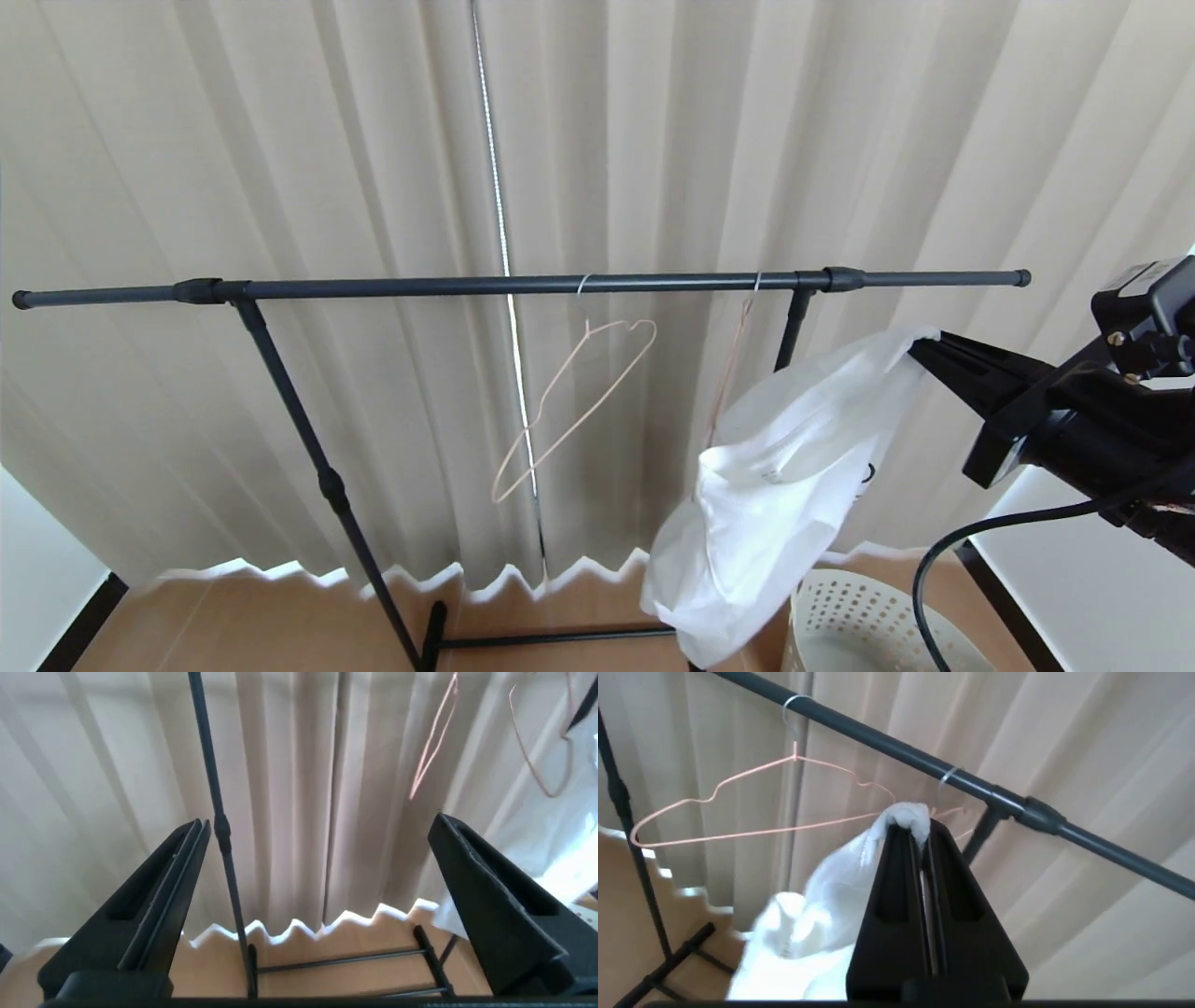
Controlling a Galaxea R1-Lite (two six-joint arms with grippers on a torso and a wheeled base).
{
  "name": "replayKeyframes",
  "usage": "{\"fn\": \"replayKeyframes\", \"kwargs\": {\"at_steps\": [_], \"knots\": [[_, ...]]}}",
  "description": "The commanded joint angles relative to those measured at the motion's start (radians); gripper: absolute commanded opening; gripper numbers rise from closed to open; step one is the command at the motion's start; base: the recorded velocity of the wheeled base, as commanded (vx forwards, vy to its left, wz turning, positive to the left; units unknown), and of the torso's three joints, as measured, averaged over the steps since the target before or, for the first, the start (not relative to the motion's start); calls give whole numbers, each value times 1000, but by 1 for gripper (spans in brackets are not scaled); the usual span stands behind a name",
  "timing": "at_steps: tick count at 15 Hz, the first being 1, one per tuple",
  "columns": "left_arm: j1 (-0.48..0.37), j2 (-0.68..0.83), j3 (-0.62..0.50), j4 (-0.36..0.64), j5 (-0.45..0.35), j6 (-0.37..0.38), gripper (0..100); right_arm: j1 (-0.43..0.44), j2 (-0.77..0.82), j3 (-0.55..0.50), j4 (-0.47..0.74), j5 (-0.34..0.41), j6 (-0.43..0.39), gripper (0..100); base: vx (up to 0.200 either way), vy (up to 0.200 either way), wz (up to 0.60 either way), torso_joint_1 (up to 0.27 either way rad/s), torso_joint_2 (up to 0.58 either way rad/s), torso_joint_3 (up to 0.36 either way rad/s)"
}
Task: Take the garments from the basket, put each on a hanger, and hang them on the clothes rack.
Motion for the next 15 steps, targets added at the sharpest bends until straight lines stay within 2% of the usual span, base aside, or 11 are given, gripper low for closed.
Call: {"fn": "replayKeyframes", "kwargs": {"at_steps": [1, 3, 9, 10, 12, 14, 15], "knots": [[0, 0, 0, -1, 0, 0, 100, 0, -1, 1, -1, 0, 0, 0, -200, 0, 0, -12, 7, 2], [0, 0, 0, -1, 0, 0, 100, 0, -1, 1, -1, 0, 0, 0, -200, 0, 0, 5, 2, 0], [0, 0, 0, -1, 2, -3, 100, 3, -15, 4, 1, 4, -8, 0, 0, 0, 0, 0, 0, 0], [0, 0, 0, -1, 2, -2, 100, 3, -16, 6, 1, 4, -8, 0, 0, 0, -600, 22, 2, -2], [0, 0, 0, -1, 2, 1, 100, 3, -19, 15, -1, 3, -29, 0, 0, 0, 0, 0, 0, 0], [0, 3, 0, 10, 2, 3, 100, 21, -41, 32, -1, 6, -36, 0, 0, 0, 0, 0, 0, 0], [0, 27, -26, 55, 0, 40, 100, 75, -47, 27, 7, 1, -39, 0, 0, 0, 0, 0, 0, 0]]}}
